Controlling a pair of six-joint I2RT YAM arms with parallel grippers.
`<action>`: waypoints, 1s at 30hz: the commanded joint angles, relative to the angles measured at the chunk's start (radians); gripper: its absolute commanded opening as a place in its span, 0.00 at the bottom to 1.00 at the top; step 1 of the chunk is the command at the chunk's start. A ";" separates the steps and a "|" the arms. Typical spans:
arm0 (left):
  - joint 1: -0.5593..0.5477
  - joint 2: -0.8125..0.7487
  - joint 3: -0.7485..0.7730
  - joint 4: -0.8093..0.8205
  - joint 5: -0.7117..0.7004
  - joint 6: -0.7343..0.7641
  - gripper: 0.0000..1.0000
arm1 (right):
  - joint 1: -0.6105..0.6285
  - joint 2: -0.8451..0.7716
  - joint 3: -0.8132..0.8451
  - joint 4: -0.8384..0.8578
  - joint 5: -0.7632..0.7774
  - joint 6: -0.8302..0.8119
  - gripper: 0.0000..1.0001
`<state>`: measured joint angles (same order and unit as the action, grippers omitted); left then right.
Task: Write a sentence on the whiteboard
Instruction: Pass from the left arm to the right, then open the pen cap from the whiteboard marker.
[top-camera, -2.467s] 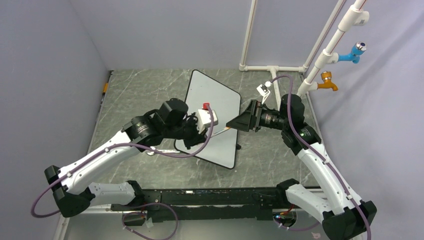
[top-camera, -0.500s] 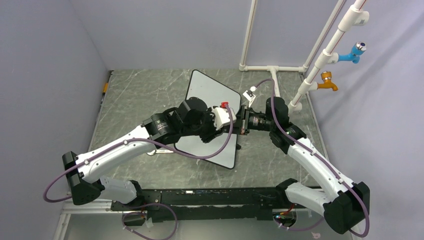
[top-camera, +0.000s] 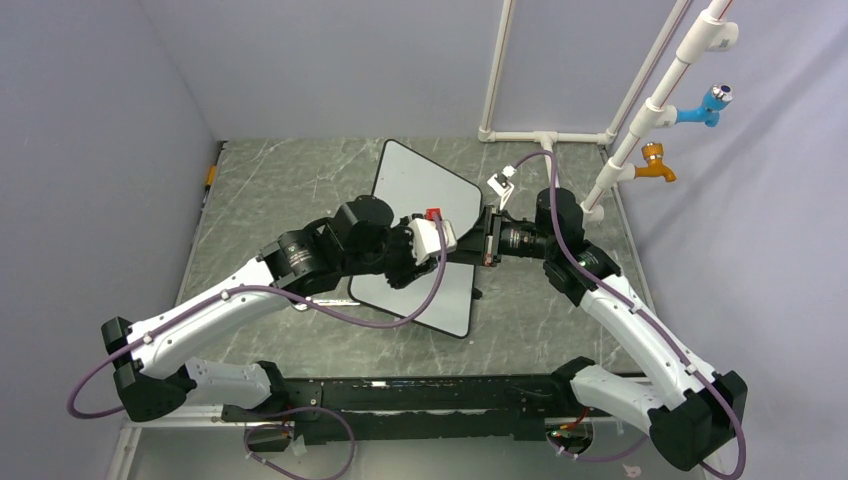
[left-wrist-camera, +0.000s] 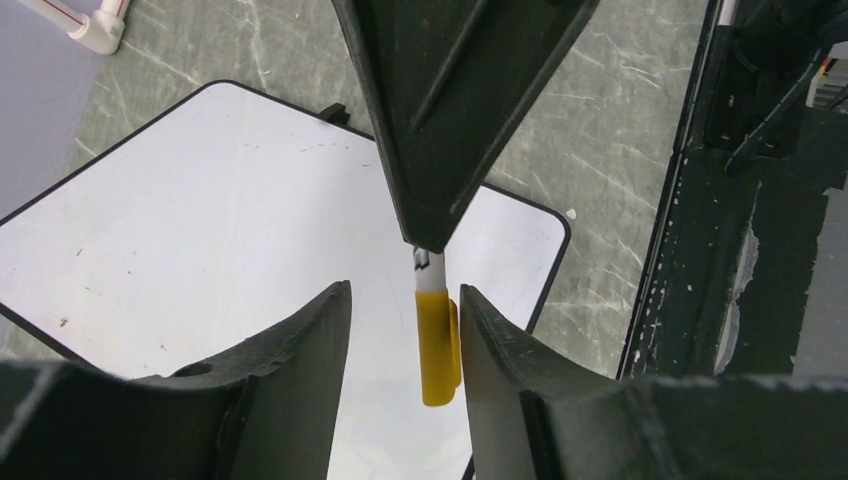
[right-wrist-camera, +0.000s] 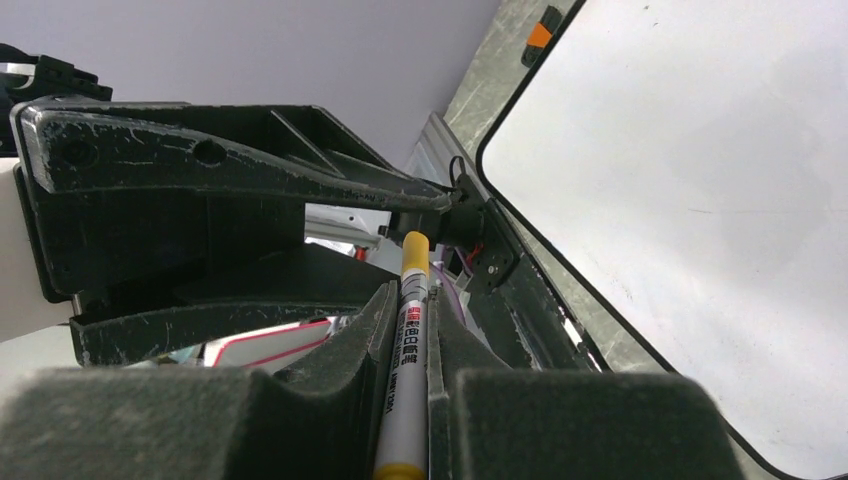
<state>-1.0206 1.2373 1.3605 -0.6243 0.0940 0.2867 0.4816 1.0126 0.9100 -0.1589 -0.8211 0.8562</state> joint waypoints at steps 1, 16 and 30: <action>0.008 -0.025 -0.011 -0.023 0.048 0.009 0.46 | 0.006 -0.024 0.044 0.022 -0.014 -0.001 0.00; 0.019 -0.015 -0.046 0.022 0.067 0.004 0.00 | 0.005 -0.043 0.024 0.102 -0.056 0.039 0.13; 0.019 -0.022 -0.060 0.056 0.042 -0.004 0.00 | 0.023 -0.013 -0.014 0.153 -0.065 0.070 0.27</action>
<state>-1.0054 1.2194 1.3083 -0.5953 0.1516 0.2787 0.4816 1.0080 0.8814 -0.1047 -0.8246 0.8978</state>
